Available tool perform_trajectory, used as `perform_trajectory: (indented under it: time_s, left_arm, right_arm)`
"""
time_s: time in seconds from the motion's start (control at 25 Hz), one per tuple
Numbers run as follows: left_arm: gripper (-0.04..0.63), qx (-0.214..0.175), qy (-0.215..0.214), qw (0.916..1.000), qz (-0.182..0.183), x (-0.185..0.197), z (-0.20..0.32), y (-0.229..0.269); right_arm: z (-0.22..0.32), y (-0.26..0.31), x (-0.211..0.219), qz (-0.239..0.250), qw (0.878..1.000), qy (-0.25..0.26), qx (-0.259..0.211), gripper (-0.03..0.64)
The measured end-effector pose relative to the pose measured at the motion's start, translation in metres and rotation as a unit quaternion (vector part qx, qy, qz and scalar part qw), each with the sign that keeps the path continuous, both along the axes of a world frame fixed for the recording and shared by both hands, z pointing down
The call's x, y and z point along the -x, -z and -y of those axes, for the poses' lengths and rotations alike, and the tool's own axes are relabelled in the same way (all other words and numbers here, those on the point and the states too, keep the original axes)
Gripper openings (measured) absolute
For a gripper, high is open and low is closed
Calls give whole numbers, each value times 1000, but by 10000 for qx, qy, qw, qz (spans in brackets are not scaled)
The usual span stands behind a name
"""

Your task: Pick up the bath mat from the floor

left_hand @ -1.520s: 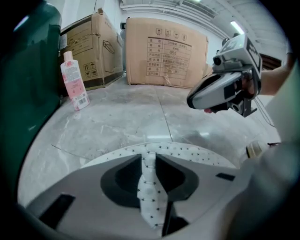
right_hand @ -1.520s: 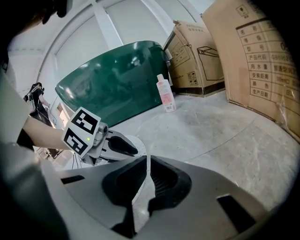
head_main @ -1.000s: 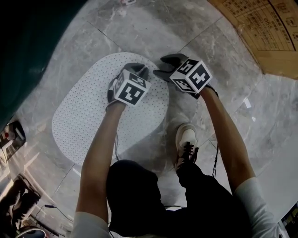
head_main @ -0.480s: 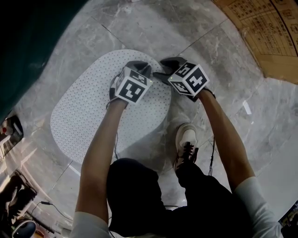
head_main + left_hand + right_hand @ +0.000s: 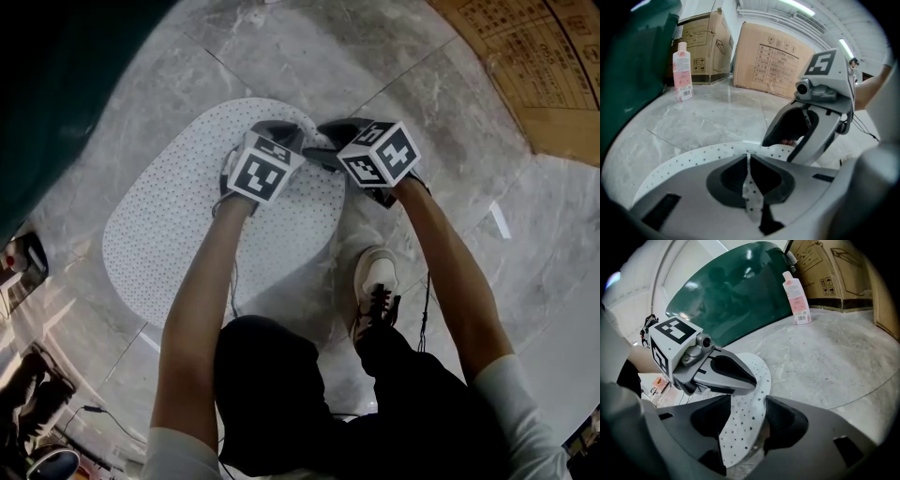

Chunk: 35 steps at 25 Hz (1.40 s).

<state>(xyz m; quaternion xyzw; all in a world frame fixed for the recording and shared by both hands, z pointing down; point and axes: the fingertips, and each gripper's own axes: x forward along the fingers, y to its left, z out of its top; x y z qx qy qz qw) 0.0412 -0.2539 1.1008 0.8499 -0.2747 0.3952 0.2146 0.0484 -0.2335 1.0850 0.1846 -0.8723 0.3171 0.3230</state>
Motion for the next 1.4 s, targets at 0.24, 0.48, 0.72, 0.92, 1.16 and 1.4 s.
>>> perform_trajectory:
  time_s: [0.24,0.48,0.72,0.92,1.16,1.4]
  left_arm:
    - [31,-31,-8,10000,-85,1,0,1]
    - [29,-34,-29,9999,-102,1,-1,1]
    - [28,-26,-34,9999,-125,2,-1,1]
    - [26,-112,-47,9999,-104,0,-1,1]
    - [23,-366,-72,9993,-74,0,-1,3]
    - [18,-542,133,9978,-357,7,0,22]
  right_arm:
    - [-7,1,8,169,9993,-179,284,235]
    - [-14,-1,5,68,9962,-568,651,221]
    - [-32,-8,5,-75,9953,-516,819,121]
    - [-34,-11,4,48,9927,-709,970,91]
    - [-34,-11,2,229,9881,-902,1223,46]
    - [-33,6,4,499,9874,-1154,958,40]
